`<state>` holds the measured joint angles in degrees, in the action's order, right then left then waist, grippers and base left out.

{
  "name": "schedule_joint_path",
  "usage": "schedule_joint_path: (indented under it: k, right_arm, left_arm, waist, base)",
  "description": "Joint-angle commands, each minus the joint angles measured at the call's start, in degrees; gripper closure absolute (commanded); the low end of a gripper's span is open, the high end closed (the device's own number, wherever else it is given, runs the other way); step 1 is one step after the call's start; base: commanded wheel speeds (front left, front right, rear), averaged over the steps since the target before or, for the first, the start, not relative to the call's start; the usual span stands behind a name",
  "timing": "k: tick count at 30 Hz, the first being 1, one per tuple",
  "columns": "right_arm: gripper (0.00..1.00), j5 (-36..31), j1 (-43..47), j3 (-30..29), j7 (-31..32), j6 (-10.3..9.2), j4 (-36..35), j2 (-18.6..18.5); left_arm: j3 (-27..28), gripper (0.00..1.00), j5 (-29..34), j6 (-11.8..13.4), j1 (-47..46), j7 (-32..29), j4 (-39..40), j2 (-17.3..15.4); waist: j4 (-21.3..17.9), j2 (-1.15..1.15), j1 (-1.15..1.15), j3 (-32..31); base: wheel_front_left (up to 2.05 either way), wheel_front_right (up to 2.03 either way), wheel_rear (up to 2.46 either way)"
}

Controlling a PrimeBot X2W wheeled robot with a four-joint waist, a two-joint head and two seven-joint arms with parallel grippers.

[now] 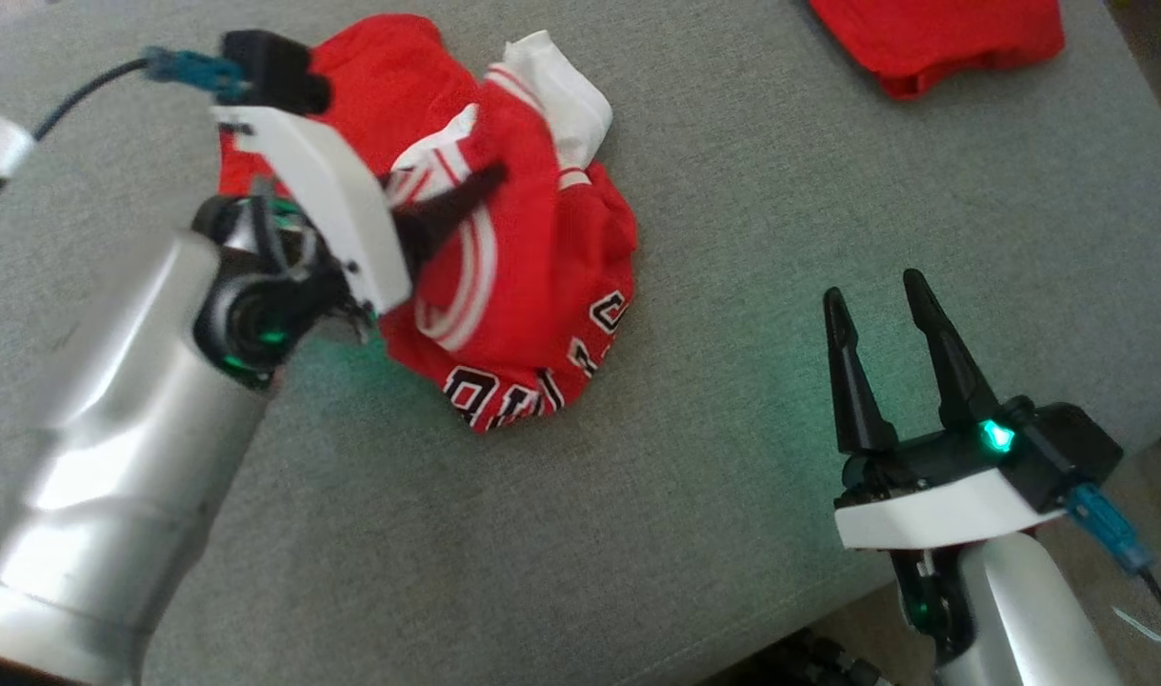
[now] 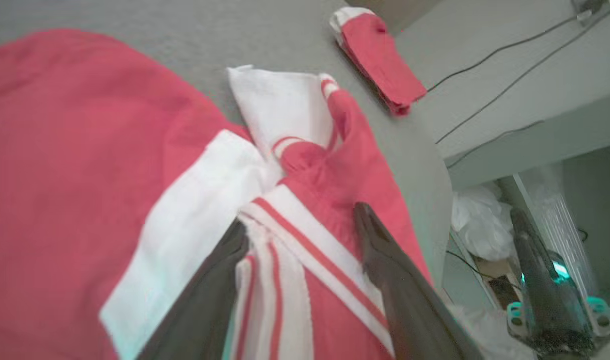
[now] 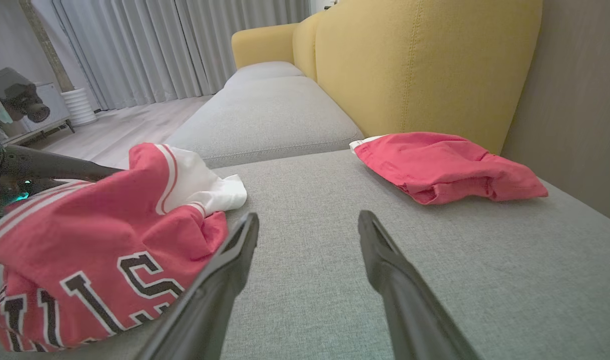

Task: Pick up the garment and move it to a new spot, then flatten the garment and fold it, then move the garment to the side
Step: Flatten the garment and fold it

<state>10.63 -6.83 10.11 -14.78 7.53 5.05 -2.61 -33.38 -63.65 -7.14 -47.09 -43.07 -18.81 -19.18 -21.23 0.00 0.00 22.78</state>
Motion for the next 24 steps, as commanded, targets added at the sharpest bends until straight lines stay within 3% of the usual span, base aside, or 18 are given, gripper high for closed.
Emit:
schedule_joint_path:
  k: [1, 11, 12, 13, 18, 24]
  right_arm:
    - [0.0, 0.3, -0.4, 0.8, -0.2, -0.04, -1.9, -0.3]
    - [0.0, 0.7, -1.0, 1.0, -0.2, -0.04, -2.0, -0.3]
    - [0.0, 0.8, -1.1, 1.1, -0.2, -0.04, -2.0, -0.3]
    - [0.0, 0.9, -1.3, 1.3, -0.2, -0.04, -1.9, -0.3]
    - [0.0, 1.5, -1.3, 1.7, -0.2, -0.04, -1.5, -0.3]
    - [0.0, 2.1, -0.8, 1.7, -0.2, -0.04, -1.2, -0.3]
  left_arm:
    - [1.0, 0.0, -0.5, -0.3, -2.2, -0.4, 3.2, -2.2]
    - [-5.5, 0.0, -0.7, -0.3, -2.8, -0.4, 10.4, -4.1]
    - [-6.1, 0.55, -0.2, -0.3, -3.2, 0.4, 10.8, -4.4]
    - [-6.8, 1.0, 0.4, -0.3, -3.6, 1.5, 11.3, -4.6]
    - [-10.6, 1.0, 0.4, -0.3, -6.3, 7.2, 13.1, -4.5]
    - [-14.1, 1.0, -0.4, -0.3, -16.9, 15.0, 14.8, -1.2]
  waist:
    - [0.1, 0.0, 0.0, -0.1]
    - [0.4, 0.0, 0.0, 0.0]
    - [0.3, 0.0, 0.0, 0.0]
    - [0.1, 0.0, 0.0, 0.1]
    - [-0.9, 0.0, 0.0, -0.7]
    - [-1.5, 0.0, 0.0, -3.0]
  base:
    - [0.0, 0.0, 0.0]
    - [0.0, 0.0, 0.0]
    - [0.0, 0.0, 0.0]
    - [0.0, 0.0, 0.0]
    - [0.0, 0.0, 0.0]
    - [0.0, 0.0, 0.0]
